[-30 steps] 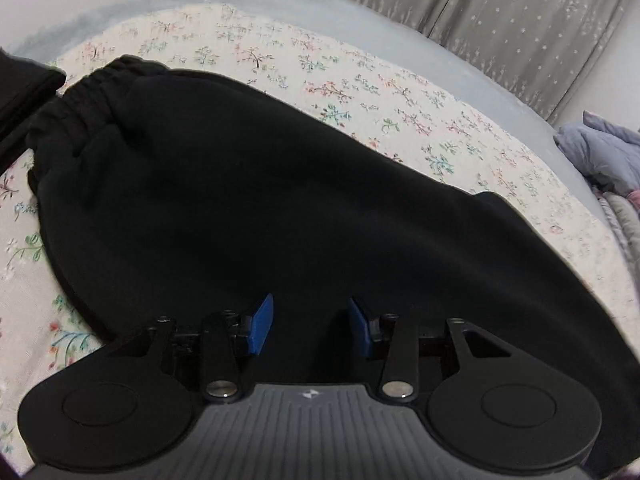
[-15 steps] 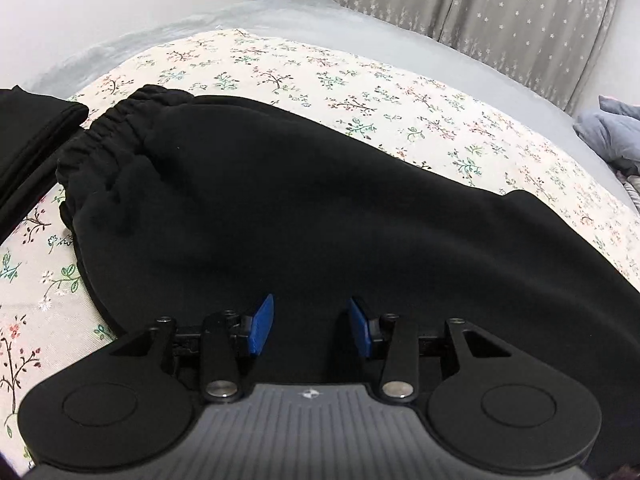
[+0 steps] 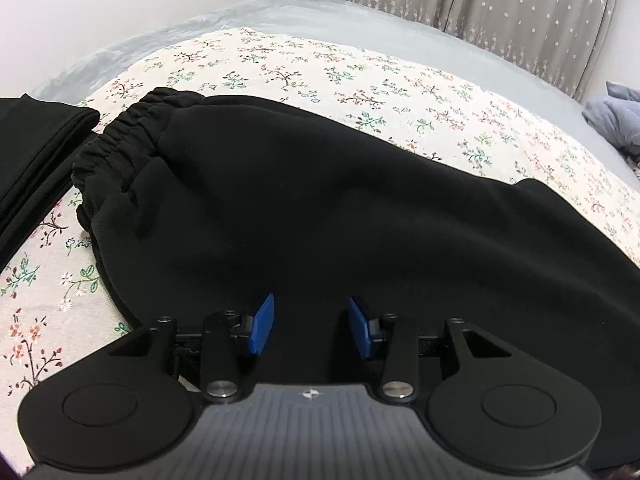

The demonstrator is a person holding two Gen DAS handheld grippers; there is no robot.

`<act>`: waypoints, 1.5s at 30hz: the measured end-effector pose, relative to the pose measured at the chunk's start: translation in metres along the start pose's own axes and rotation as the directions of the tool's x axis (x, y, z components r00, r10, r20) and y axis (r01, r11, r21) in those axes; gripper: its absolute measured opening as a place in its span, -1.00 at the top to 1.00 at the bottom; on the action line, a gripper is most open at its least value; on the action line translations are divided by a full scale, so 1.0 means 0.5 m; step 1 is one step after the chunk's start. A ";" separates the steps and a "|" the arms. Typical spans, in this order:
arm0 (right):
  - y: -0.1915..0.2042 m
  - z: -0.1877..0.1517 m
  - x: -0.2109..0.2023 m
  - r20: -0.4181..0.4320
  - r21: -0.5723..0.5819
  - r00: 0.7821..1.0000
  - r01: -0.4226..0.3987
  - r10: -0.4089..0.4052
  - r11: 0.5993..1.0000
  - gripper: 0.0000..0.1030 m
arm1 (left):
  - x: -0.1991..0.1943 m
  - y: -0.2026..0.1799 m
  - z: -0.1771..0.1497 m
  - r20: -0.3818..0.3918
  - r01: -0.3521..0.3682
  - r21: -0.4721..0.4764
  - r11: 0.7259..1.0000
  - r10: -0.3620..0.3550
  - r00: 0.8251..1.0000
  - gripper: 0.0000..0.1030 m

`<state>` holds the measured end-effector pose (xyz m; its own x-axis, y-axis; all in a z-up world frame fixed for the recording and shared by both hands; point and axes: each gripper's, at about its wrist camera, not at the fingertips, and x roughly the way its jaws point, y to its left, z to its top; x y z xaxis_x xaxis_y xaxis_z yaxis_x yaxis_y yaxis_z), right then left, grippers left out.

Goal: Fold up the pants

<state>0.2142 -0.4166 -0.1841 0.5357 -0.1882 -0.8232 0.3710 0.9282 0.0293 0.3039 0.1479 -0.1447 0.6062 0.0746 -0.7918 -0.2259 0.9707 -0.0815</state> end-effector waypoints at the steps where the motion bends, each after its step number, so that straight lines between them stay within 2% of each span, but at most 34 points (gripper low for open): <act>1: -0.009 -0.002 -0.004 0.002 0.004 1.000 0.003 -0.003 1.000 -0.72 | 0.000 -0.001 0.001 -0.004 -0.004 0.001 1.000 0.004 1.000 0.29; 5: -0.049 -0.007 -0.025 0.004 0.059 0.999 -0.032 0.032 0.998 -0.72 | -0.002 -0.005 0.005 -0.020 -0.012 0.023 1.000 0.013 1.000 0.28; 7: -0.067 -0.010 -0.030 -0.008 0.085 1.000 -0.020 0.020 0.996 -0.72 | -0.009 -0.010 0.006 -0.017 -0.010 0.019 1.000 0.010 1.000 0.28; 10: -0.087 -0.013 -0.032 -0.022 0.120 0.999 -0.025 0.028 0.992 -0.72 | -0.034 -0.025 0.005 0.037 0.076 0.005 0.997 -0.076 0.996 0.28; 14: -0.115 -0.011 -0.047 0.006 0.197 0.998 -0.068 0.069 0.978 -0.69 | -0.067 -0.081 -0.009 0.101 0.109 0.119 0.987 -0.121 0.987 0.26; 15: -0.127 -0.011 -0.050 0.015 0.231 0.996 -0.089 0.088 0.969 -0.69 | -0.064 -0.092 -0.014 0.086 0.120 0.135 0.984 -0.132 0.988 0.25; 17: -0.148 -0.013 -0.050 0.018 0.282 0.993 -0.115 0.115 0.952 -0.68 | -0.032 -0.108 -0.028 -0.010 0.114 0.142 0.983 -0.114 0.993 0.25; 18: -0.154 -0.015 -0.048 0.012 0.294 0.994 -0.111 0.113 0.949 -0.68 | -0.016 -0.111 -0.036 -0.036 0.101 0.139 0.985 -0.097 0.995 0.24; 19: -0.159 -0.017 -0.046 0.001 0.299 0.996 -0.084 0.087 0.951 -0.73 | -0.015 -0.117 -0.041 -0.014 0.087 0.157 0.984 -0.086 0.996 0.21; 21: -0.170 -0.020 -0.046 -0.018 0.298 1.000 0.025 -0.021 0.954 -0.73 | -0.019 -0.133 -0.040 -0.009 0.050 0.211 0.976 -0.049 0.999 0.19; 25: -0.224 -0.031 -0.065 0.019 0.418 0.999 0.031 -0.042 0.908 -0.73 | -0.023 -0.127 -0.030 -0.018 0.054 0.167 0.985 -0.051 0.999 0.19; 27: -0.230 -0.028 -0.069 0.032 0.422 0.997 0.049 -0.069 0.905 -0.73 | -0.033 -0.137 -0.032 -0.003 0.097 0.169 0.981 -0.098 0.995 0.19; 29: -0.219 -0.008 -0.075 0.082 0.377 0.994 0.042 -0.078 0.925 -0.73 | -0.041 -0.163 -0.035 -0.005 0.128 0.192 0.973 -0.130 0.992 0.19; 32: -0.209 0.045 -0.075 0.181 0.276 0.982 -0.001 -0.050 0.961 -0.69 | -0.043 -0.204 -0.043 -0.017 0.167 0.222 0.961 -0.167 0.986 0.19; 33: -0.216 0.060 -0.067 0.189 0.268 0.981 -0.015 -0.038 0.963 -0.66 | -0.038 -0.214 -0.043 -0.028 0.174 0.227 0.958 -0.172 0.985 0.19; 35: -0.250 0.077 -0.030 0.146 0.334 0.989 -0.027 -0.024 0.942 -0.27 | -0.026 -0.228 -0.046 -0.046 0.172 0.225 0.959 -0.166 0.985 0.19; 36: -0.265 0.074 -0.015 0.119 0.387 0.993 -0.049 0.003 0.921 0.22 | -0.022 -0.233 -0.046 -0.043 0.166 0.227 0.960 -0.160 0.986 0.18; 37: -0.275 0.065 -0.003 0.107 0.433 0.993 -0.098 0.057 0.896 0.53 | -0.020 -0.239 -0.046 -0.038 0.159 0.236 0.959 -0.154 0.987 0.18; 38: -0.276 0.067 0.008 0.111 0.441 0.989 -0.135 0.095 0.887 0.63 | -0.020 -0.246 -0.046 -0.032 0.153 0.248 0.957 -0.150 0.988 0.18; 39: -0.267 0.075 0.010 0.115 0.412 0.989 -0.138 0.098 0.901 0.79 | -0.024 -0.251 -0.054 -0.028 0.151 0.252 0.956 -0.149 0.988 0.18; 42: -0.228 0.096 -0.012 0.159 0.303 0.986 -0.101 0.055 0.948 0.85 | -0.025 -0.257 -0.053 -0.026 0.166 0.239 0.957 -0.165 0.986 0.18; 45: -0.226 0.099 -0.020 0.179 0.302 0.983 -0.093 0.039 0.949 0.91 | -0.027 -0.262 -0.056 -0.016 0.178 0.229 0.957 -0.179 0.984 0.18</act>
<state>0.2045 -0.5356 -0.1513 0.6770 -0.2060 -0.7066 0.5315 0.8009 0.2757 0.3040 0.0134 -0.1404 0.6241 -0.1038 -0.7744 0.0662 0.9946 -0.0799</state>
